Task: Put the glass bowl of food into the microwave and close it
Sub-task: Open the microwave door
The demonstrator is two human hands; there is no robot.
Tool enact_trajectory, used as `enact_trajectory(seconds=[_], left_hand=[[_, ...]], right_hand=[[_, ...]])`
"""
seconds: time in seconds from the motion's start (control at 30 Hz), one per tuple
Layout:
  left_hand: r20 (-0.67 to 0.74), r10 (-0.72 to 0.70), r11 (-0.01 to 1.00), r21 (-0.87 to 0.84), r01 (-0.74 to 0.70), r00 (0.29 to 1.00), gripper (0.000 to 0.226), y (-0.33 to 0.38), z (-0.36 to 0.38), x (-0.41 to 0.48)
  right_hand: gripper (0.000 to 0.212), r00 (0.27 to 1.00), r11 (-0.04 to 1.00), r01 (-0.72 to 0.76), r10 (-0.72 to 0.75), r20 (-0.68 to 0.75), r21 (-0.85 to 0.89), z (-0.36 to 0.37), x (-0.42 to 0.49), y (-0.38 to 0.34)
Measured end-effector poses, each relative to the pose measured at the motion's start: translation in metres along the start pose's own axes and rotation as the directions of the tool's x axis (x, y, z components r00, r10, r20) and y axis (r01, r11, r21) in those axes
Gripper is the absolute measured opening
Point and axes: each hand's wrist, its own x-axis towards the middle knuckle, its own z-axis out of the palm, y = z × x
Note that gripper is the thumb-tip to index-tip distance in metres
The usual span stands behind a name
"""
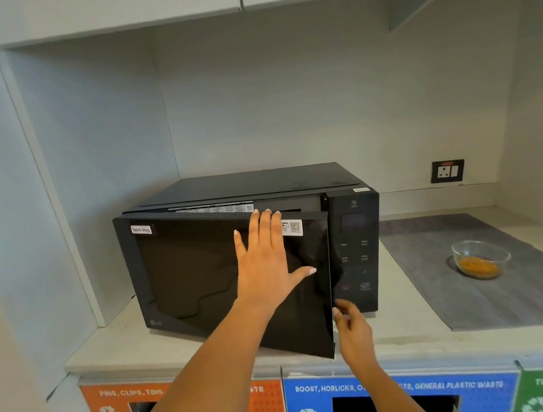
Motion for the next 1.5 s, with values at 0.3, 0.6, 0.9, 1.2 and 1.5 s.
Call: enact_trajectory(seconds=[0.3,0.6,0.9,1.2,1.5], left_hand=[[-0.004,-0.006,0.991,-0.135,0.005,1.000,0.102,-0.016,-0.043,-0.044],[-0.045,-0.047,0.952,-0.304,0.031,0.998,0.096,-0.043,-0.089,-0.085],[-0.014,-0.093,0.883,-0.463,0.076,0.996,0.095,-0.092,-0.129,-0.132],[0.160,0.043,0.847,-0.529,0.049,0.986,0.050,-0.175,-0.194,-0.163],[0.371,-0.016,0.933,-0.329,0.147,0.929,0.062,-0.222,-0.228,-0.170]], right_hand=[[0.019,0.998,1.000,0.008,-0.008,0.070,0.002,0.007,-0.060,-0.009],[0.026,0.967,0.969,0.196,-0.166,0.195,-0.147,0.001,-0.121,-0.033],[0.020,0.921,0.933,0.291,-0.212,0.328,-0.213,0.018,-0.176,-0.050],[0.012,0.771,0.921,0.364,-0.215,0.599,-0.139,0.069,-0.237,-0.078],[0.018,0.659,0.868,0.477,-0.247,0.711,-0.140,0.123,-0.281,-0.100]])
